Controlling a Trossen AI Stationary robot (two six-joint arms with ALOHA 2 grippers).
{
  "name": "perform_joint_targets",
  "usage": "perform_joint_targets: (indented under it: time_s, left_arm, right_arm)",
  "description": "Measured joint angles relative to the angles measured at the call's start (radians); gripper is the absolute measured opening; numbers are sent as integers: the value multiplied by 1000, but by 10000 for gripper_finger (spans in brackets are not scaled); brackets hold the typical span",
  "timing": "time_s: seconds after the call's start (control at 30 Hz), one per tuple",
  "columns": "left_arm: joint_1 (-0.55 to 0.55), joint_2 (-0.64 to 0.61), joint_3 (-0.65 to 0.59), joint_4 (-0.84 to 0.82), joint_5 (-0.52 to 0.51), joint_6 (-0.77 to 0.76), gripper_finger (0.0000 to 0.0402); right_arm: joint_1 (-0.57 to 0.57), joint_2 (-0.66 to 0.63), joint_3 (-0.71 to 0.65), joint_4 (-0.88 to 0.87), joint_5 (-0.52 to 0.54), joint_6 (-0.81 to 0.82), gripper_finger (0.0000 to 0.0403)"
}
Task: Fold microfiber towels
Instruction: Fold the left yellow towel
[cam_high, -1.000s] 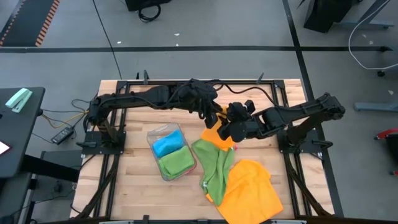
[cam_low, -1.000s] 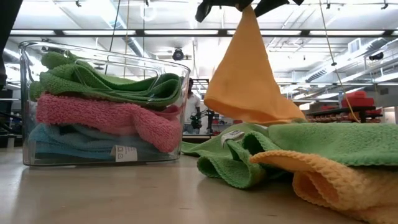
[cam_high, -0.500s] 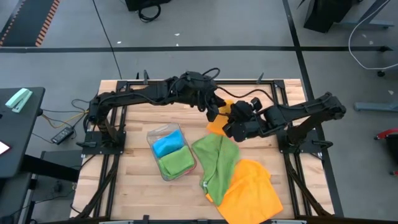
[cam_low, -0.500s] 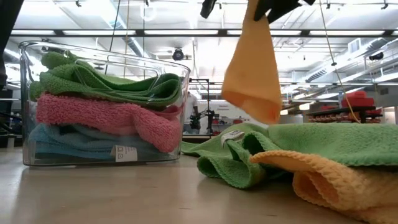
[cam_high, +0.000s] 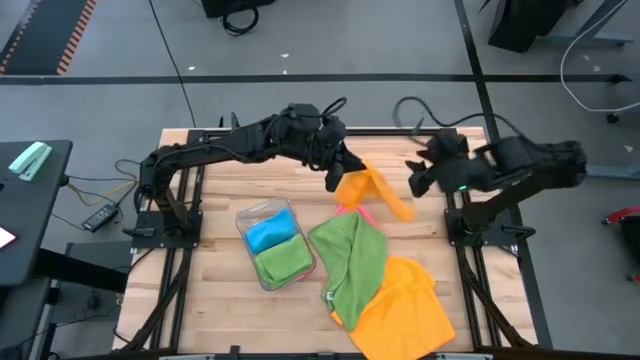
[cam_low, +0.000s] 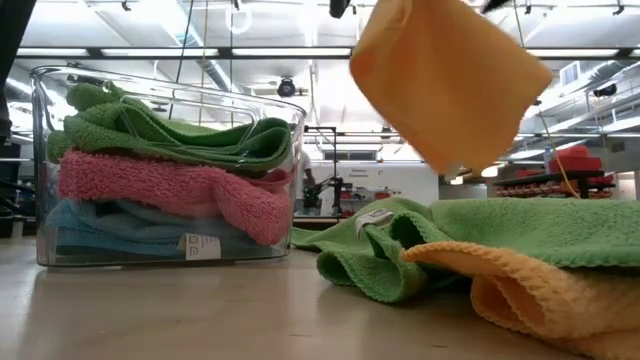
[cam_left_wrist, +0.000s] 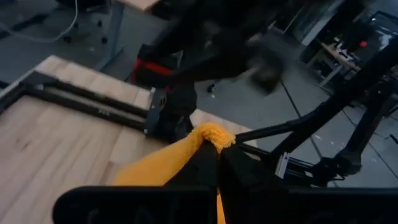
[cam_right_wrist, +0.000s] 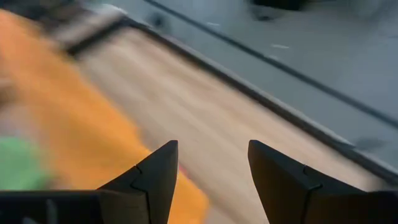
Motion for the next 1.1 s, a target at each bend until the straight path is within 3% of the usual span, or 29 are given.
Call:
perform_joint_targets:
  time_s: [0.13, 0.3, 0.53, 0.9, 1.1]
  left_arm:
    - [5, 0, 0, -35, -2, -7, 17]
    - [5, 4, 0, -69, -11, -25, 7]
    - [5, 4, 0, -70, -80, -31, 12]
    - [5, 4, 0, -27, -125, -49, 18]
    - [-3, 4, 0, -37, -125, -3, 7]
  right_arm:
    - [40, -8, 0, 209, -52, -146, 204]
    - [49, 80, 0, 303, -39, -274, 204]
    - [43, 168, 0, 326, -28, -240, 226]
    - [2, 156, 0, 401, -28, -252, 299]
    - [-46, 148, 0, 486, -62, -371, 312]
